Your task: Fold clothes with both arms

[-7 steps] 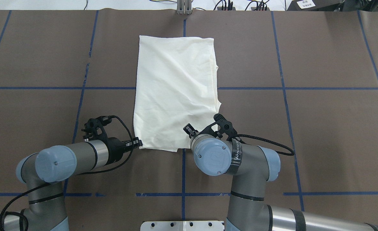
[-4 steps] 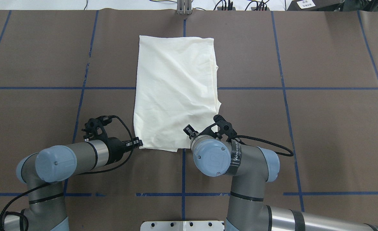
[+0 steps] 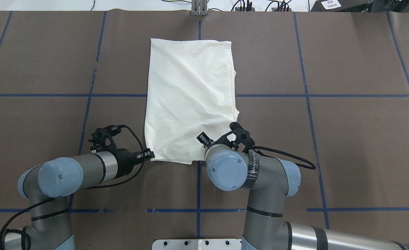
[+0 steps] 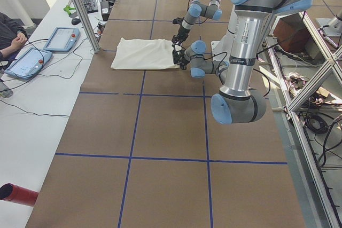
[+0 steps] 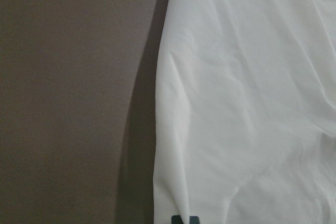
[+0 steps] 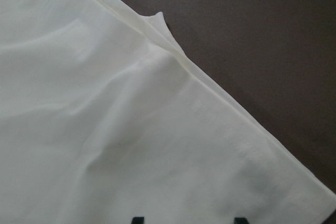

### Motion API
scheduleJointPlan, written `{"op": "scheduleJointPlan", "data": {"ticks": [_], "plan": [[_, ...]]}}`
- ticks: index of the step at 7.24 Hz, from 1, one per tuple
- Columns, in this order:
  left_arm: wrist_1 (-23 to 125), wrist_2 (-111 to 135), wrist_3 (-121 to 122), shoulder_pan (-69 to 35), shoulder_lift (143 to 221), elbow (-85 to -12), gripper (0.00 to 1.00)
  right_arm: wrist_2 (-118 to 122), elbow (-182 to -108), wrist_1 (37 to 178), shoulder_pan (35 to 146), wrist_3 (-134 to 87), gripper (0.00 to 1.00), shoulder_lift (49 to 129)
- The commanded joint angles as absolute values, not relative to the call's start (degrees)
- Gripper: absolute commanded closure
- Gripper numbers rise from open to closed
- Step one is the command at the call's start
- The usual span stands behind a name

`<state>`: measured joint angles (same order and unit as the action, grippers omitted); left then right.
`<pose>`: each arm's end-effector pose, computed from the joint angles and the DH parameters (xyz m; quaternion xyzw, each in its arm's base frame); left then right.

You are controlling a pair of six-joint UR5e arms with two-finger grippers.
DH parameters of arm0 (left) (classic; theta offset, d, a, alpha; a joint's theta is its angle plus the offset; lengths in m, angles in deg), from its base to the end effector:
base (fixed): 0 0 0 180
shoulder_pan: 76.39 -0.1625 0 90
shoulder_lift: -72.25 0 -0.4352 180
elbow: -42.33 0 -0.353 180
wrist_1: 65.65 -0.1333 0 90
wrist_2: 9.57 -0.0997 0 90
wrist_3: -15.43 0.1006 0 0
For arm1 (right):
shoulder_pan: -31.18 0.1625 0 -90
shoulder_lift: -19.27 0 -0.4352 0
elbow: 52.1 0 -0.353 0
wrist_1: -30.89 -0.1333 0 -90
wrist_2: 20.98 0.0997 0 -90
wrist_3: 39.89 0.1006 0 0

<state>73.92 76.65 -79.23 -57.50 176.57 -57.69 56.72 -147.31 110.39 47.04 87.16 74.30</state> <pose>0.4782 -0.3115 0.3707 0.1006 0.5930 -0.1824 0.7778 -0.5910 -0.3288 0.2765 0.0169 -0.4361 0.4414 0.7841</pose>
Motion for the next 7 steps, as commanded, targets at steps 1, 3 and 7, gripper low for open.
{"op": "scheduleJointPlan", "data": {"ticks": [1, 3, 7], "plan": [[73.92, 76.65, -79.23, -57.5, 176.58, -57.69, 1.0, 56.63, -146.24, 110.34, 47.0, 87.37, 0.4, 73.94], [73.92, 76.65, -79.32, -57.5, 176.58, -57.69, 1.0, 56.72, -146.32, 111.04, 47.17, 86.42, 0.29, 73.24], [74.01, 76.65, -79.41, -57.5, 176.58, -57.6, 1.0, 57.33, -146.85, 116.83, 47.52, 79.76, 0.12, 72.88]]}}
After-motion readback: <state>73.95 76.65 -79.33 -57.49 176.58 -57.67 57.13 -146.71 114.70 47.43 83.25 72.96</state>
